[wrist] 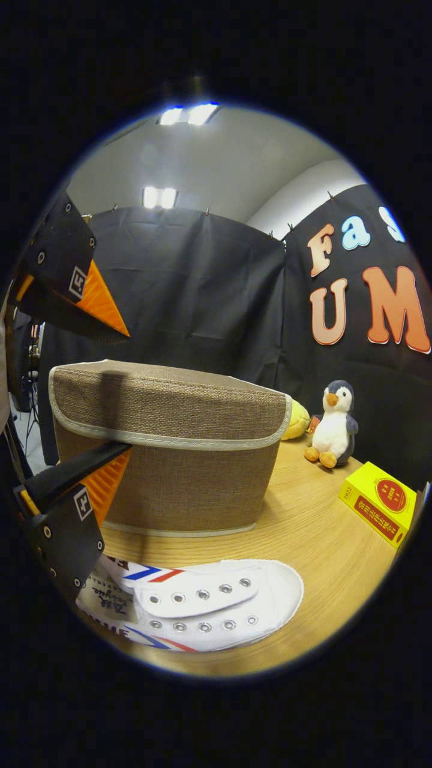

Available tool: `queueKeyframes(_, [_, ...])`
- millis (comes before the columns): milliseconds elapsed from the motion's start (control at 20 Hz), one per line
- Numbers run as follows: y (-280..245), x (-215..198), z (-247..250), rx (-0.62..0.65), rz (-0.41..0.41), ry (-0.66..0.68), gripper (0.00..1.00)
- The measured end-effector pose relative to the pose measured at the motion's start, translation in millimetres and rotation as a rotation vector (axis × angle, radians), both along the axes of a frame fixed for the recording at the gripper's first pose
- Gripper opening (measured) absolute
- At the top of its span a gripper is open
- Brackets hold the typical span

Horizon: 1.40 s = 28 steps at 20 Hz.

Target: Open the storage box then place both shoes into the box .Put the left shoe in first, then the right shoe, with the right side of both shoes facing outward in a uniform manner.

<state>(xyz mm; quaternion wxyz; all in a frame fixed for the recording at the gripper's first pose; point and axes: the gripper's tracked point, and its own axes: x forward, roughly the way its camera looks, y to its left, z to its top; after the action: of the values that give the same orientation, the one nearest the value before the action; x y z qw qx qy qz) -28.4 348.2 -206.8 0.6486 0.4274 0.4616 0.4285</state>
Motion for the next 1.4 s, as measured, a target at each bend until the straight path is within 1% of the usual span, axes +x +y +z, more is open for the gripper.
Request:
queueKeyframes(150, [-7, 2, 9, 0.049, -0.015, 0.025, 0.95])
queueKeyframes(200, [-11, 5, 11, 0.064, -0.035, 0.029, 0.94])
queueKeyframes(300, [-20, 16, 19, 0.118, -0.090, 0.049, 0.81])
queueKeyframes(400, [-23, 25, 32, 0.167, -0.136, 0.048, 0.61])
queueKeyframes(450, [-22, 27, 36, 0.172, -0.147, 0.041, 0.43])
queueKeyframes(500, [-16, 26, 33, 0.142, -0.135, 0.026, 0.36])
queueKeyframes(550, [-12, 23, 20, 0.072, -0.116, -0.002, 0.28])
queueKeyframes(600, [-12, 24, 7, -0.018, -0.118, -0.033, 0.22])
queueKeyframes(650, [-9, 26, 11, -0.027, -0.120, -0.044, 0.01])
queueKeyframes(850, [-6, 26, 50, -0.004, -0.149, -0.083, 0.00])
queueKeyframes(1000, [11, 21, 87, 0.021, -0.155, -0.114, 0.01])
queueKeyframes(1200, [49, 12, 130, 0.018, -0.153, -0.196, 0.02])
queueKeyframes(1400, [108, -1, 161, -0.014, -0.139, -0.273, 0.02])
